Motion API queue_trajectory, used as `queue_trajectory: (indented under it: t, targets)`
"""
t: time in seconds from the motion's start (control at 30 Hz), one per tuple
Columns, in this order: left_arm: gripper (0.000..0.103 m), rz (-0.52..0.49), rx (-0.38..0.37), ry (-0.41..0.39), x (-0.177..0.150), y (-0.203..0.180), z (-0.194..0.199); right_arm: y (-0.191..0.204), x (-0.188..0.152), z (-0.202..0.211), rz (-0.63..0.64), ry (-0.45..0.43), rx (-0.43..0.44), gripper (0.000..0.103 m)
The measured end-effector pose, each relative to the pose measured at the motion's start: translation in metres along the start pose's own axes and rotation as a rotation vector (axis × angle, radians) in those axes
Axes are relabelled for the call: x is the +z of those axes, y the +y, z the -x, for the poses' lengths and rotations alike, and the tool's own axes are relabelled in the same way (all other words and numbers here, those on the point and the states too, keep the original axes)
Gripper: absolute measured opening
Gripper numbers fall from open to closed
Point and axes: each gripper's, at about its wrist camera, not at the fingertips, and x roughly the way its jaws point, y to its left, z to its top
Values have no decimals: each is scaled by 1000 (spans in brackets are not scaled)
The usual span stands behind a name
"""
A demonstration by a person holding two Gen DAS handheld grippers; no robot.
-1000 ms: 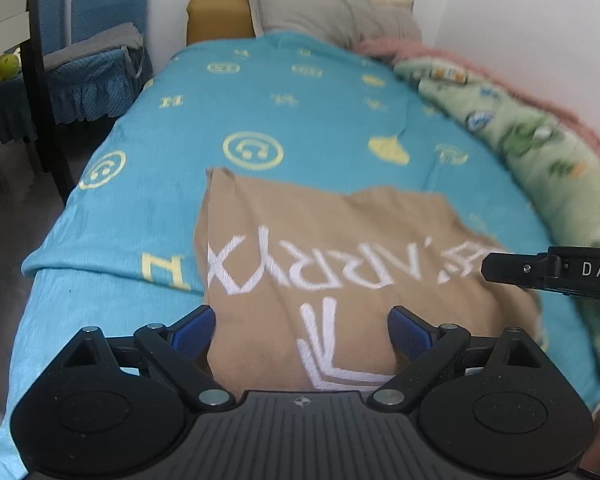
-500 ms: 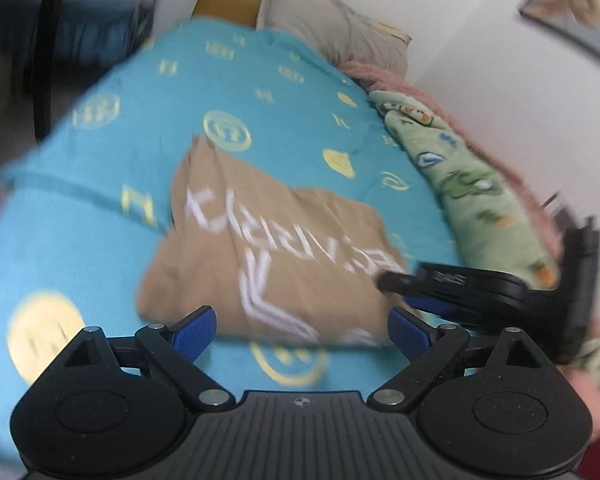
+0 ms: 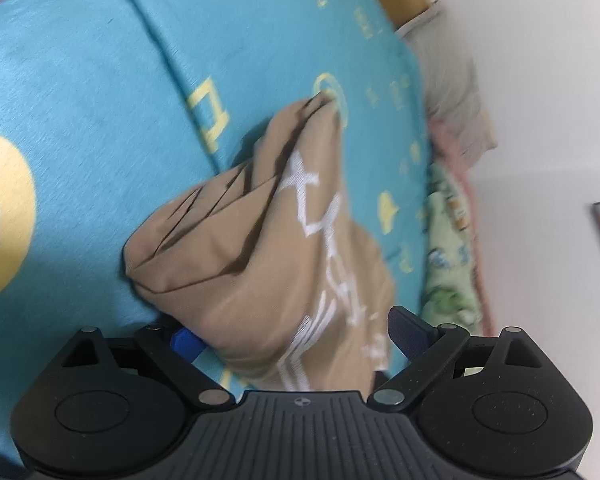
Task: Fold clothes
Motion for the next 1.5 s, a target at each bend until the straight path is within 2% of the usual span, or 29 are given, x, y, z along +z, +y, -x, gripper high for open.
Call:
queue_trajectory:
  t: [0.07, 0.2, 0.23, 0.27, 0.33, 0.4, 0.43, 0.47, 0.5, 0.53, 0.6, 0.7, 0.83, 0.9, 0.97, 1.03, 1.1, 1.13, 1.2, 1.3, 1.4, 1.5]
  targets:
    - [90, -25, -54, -40, -2, -2, 7, 0, 0, -1, 1, -2, -5, 45]
    - [88, -49, 2, -14, 1, -4, -1, -1, 1, 0, -24, -7, -4, 45]
    - [84, -29, 39, 6, 1, 0, -7, -2, 1, 2, -45, -10, 4, 45]
    - [77, -13, 46, 9, 2, 4, -10, -4, 2, 4, -65, -13, 13, 45]
    - [72, -3, 38, 5, 2, 6, -11, -9, 4, 10, -124, -23, 42, 48]
    - [57, -44, 41, -13, 2, -1, -9, -20, 8, 23, -233, -39, 137, 48]
    - [55, -52, 36, -19, 1, -2, -8, -27, 9, 30, -290, -42, 207, 52]
    - [48, -58, 31, -25, 0, -3, -7, -31, 8, 33, -340, -32, 275, 69]
    - [44, -64, 26, -31, -1, -4, -6, -35, 7, 36, -388, -18, 342, 92]
    - [42, -71, 21, -37, -1, -5, -5, -37, 5, 35, -430, 16, 409, 97]
    - [37, -76, 6, -49, -1, -7, -2, -38, -2, 28, -500, 103, 531, 96]
    - [32, -69, -29, -66, -1, -10, 2, -32, -18, 10, -595, 215, 598, 96]
    - [30, -31, -66, -76, -1, -7, 5, -33, -43, -23, -790, 310, 591, 96]
    - [29, 3, -87, -85, 0, -3, 5, -38, -50, -30, -856, 281, 532, 96]
    - [29, 33, -103, -91, 2, 4, 9, -48, -50, -31, -888, 214, 446, 95]
    - [29, 52, -112, -93, 3, 8, 10, -58, -49, -32, -919, 165, 388, 79]
    - [29, 60, -111, -92, 4, 9, 7, -64, -48, -34, -947, 141, 369, 69]
    - [29, 64, -110, -91, 4, 10, 5, -63, -48, -34, -936, 133, 362, 68]
    - [29, 61, -109, -90, 6, 9, 2, -61, -46, -31, -903, 116, 349, 52]
    - [29, 33, -107, -92, 7, 5, 2, -57, -42, -21, -864, 85, 340, 35]
    - [29, 5, -121, -96, 4, 0, 8, -55, -39, -8, -831, 38, 348, 30]
    - [28, -9, -142, -82, 0, -8, 17, -57, -37, 13, -813, -4, 353, 29]
